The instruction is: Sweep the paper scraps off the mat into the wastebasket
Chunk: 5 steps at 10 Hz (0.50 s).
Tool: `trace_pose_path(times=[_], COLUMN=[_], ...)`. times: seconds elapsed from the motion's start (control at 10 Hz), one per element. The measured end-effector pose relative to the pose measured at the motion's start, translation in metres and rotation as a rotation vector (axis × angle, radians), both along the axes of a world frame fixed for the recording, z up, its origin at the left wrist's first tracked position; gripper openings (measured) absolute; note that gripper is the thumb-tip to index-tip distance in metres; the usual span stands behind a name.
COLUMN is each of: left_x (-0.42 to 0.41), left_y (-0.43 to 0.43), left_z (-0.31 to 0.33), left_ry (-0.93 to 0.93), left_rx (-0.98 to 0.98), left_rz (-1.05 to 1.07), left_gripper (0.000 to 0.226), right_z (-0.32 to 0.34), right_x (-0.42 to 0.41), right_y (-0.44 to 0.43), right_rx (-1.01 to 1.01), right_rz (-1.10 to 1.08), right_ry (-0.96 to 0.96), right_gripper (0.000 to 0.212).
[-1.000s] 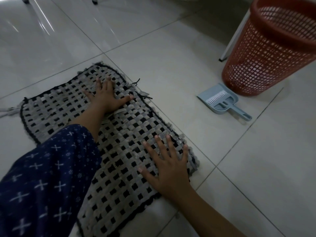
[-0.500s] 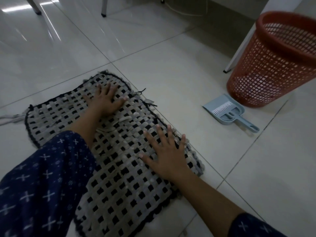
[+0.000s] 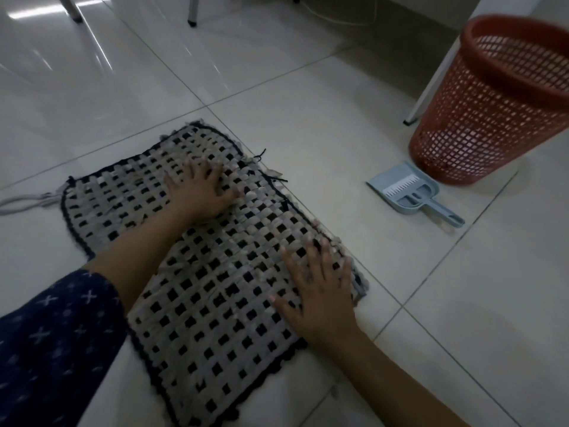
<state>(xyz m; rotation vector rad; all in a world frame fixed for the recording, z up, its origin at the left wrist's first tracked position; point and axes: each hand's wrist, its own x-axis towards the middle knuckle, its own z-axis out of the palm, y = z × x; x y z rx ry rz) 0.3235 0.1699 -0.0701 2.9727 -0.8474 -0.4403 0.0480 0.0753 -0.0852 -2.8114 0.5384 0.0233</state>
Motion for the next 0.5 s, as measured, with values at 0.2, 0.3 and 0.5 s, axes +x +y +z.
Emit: trace_pose_path(times=[0.2,0.3,0.5], left_x=[-0.007,-0.015,-0.047], left_y=[0.006,0.007,-0.027], left_z=[0.007,0.012,0.056], left_ry=[0.110,0.119,-0.072], left_rx=[0.083,0.095,-0.097], left_rz=[-0.028,-0.018,-0.193], left_gripper=[0.098,0.092,0.077], right_z=[0.005,0.016,0.058], right_x=[-0.017,-0.015,0.002], right_y=[0.001,0.004,-0.017], right_rx=[0.039,0.095,0.447], right_rz=[-0.039,-0.022,-0.281], right_ry=[0.164,0.218,-0.194], right_gripper=[0.077,0.082,0.067])
